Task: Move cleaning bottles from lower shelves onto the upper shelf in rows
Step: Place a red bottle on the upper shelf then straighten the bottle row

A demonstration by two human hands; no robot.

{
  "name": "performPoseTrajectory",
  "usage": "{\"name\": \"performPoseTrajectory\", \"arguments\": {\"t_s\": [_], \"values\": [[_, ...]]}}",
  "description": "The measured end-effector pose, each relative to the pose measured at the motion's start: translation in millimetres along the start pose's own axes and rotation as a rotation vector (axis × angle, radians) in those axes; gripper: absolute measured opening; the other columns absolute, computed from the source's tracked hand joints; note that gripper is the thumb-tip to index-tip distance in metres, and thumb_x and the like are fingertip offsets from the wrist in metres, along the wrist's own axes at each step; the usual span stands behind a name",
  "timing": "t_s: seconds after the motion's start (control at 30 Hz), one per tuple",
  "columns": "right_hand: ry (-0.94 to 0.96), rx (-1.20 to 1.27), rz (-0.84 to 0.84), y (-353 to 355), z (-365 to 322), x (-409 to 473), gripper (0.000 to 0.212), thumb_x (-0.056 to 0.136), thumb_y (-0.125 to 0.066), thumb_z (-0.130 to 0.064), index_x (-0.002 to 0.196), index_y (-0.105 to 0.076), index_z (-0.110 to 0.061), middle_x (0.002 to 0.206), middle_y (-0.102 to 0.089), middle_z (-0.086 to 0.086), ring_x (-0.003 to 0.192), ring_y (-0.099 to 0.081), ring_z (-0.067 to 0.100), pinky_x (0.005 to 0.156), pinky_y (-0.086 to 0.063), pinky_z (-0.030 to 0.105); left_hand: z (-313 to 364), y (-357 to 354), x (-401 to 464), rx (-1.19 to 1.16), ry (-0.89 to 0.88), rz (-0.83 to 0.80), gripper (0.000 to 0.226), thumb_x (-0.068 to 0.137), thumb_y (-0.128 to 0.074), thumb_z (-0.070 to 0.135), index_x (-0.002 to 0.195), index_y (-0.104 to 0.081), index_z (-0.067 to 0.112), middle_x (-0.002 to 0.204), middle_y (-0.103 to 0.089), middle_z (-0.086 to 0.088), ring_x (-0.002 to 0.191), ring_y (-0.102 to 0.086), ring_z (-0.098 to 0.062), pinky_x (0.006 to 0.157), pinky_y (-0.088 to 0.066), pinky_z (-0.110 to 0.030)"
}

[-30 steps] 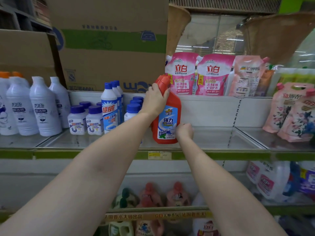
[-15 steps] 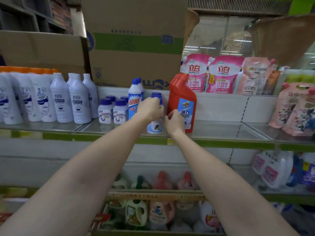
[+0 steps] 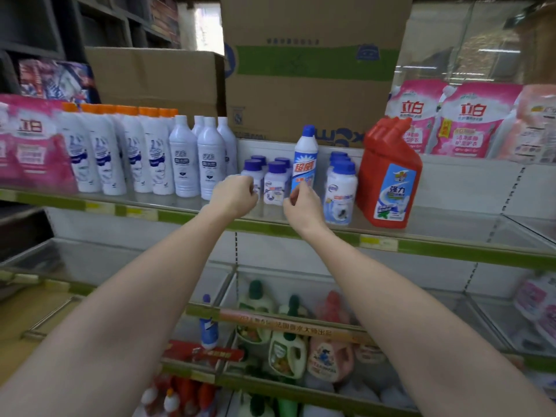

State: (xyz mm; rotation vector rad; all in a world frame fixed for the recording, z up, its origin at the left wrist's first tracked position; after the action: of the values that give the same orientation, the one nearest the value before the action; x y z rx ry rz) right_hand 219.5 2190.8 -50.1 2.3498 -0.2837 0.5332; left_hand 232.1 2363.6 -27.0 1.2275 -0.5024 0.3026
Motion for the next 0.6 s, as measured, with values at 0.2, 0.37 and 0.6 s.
{"name": "performPoseTrajectory", "arguments": {"t_s": [0.2, 0.37, 0.6], "values": [[0.085, -0.027, -0.049, -69.7, -41.6, 21.0, 0.013, 0.096, -0.058, -0.021, 0.097, -0.047, -0.017, 0.104, -0.055, 0.005, 0.094, -0.053, 0.023, 0.077, -0.038, 0.032, -77.4, 6.3, 2.2, 0.008, 0.074, 0.012, 0.012, 0.091, -0.053, 0.023, 0.084, -0.056, 0.014, 0.09, -0.06, -0.008, 0.085, -0.057, -0.034, 0.067, -0.043, -0.036], [0.141, 0.028, -0.083, -133.9, -87.3, 48.6, 0.013, 0.094, -0.057, -0.019, 0.091, -0.045, -0.017, 0.099, -0.051, 0.004, 0.091, -0.051, 0.024, 0.074, -0.037, 0.033, -151.1, 21.0, 17.9, 0.049, 0.089, 0.022, 0.011, 0.09, -0.053, 0.018, 0.086, -0.058, 0.009, 0.089, -0.061, -0.009, 0.085, -0.058, -0.035, 0.07, -0.048, -0.039], [0.179, 0.14, -0.098, -230.6, -147.2, 94.9, 0.011, 0.091, -0.059, -0.015, 0.089, -0.048, -0.014, 0.098, -0.056, 0.011, 0.091, -0.052, 0.028, 0.078, -0.041, 0.035, -265.6, 42.8, 55.9, 0.18, 0.141, -0.007, 0.013, 0.094, -0.052, 0.021, 0.093, -0.059, 0.01, 0.095, -0.061, -0.008, 0.086, -0.058, -0.032, 0.067, -0.041, -0.035]]}}
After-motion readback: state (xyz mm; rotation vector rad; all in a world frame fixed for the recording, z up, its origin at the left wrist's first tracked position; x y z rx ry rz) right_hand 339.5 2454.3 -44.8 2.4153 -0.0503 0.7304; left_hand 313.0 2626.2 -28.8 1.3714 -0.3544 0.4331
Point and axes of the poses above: each hand's wrist, its own x-axis towards the middle knuckle, its own y-axis out of the back of the hand, z = x × y, the point moved 1 cm from there along x, towards the middle knuckle
